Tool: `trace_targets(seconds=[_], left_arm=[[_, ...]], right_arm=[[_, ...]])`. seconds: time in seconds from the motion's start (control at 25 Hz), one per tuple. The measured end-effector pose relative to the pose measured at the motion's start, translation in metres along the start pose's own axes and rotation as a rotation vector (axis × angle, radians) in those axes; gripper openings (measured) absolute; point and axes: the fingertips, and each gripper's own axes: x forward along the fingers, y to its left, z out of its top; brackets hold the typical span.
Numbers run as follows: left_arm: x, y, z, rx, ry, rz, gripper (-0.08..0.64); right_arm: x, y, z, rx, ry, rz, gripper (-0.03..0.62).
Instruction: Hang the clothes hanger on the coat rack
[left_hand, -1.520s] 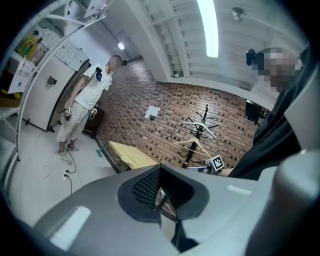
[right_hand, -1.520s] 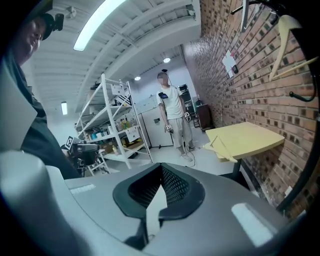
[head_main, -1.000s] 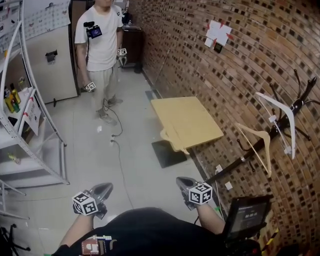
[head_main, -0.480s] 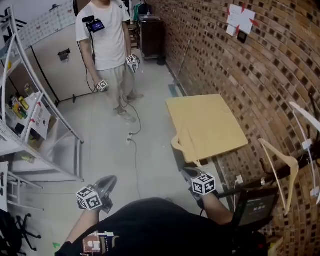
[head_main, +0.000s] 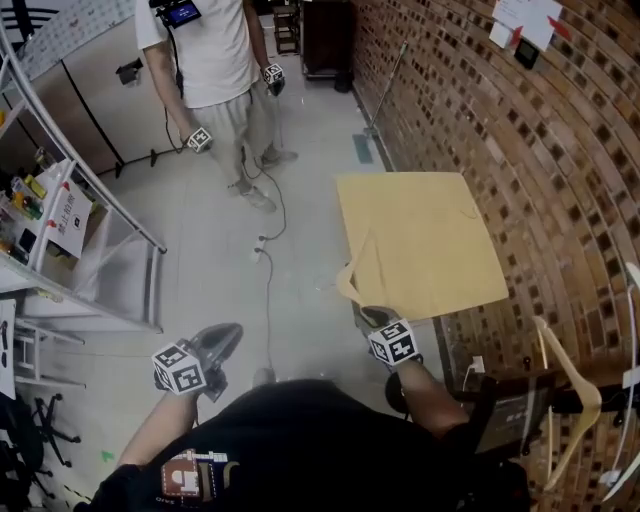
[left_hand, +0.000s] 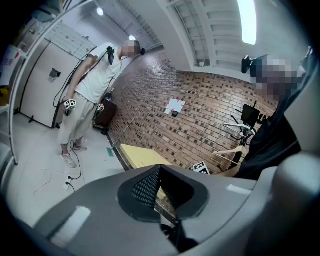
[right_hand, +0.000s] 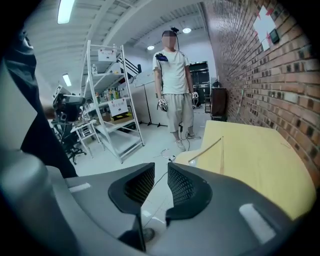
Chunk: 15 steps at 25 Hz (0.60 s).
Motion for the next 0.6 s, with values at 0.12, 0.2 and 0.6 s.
trace_targets(seconds=[0.12, 0.2, 0.6], left_arm=[[0.021, 0.017, -0.003, -0.023, 0.041, -0.041, -0.005], [0.032, 0.024, -0.005, -0.016, 0.086, -0.075, -0.005], [0.038, 0.068, -0.003, -0.025, 0.187, -0.098, -0.005]], right_arm=[[0.022, -0.012, -0.005, -0.029, 0.045, -0.058, 0.105], [0.036, -0.016, -0.010, -0.036, 0.079, -0.095, 0.115], [0.102, -0.046, -0.044, -0.234, 0.270, -0.300, 0.193]])
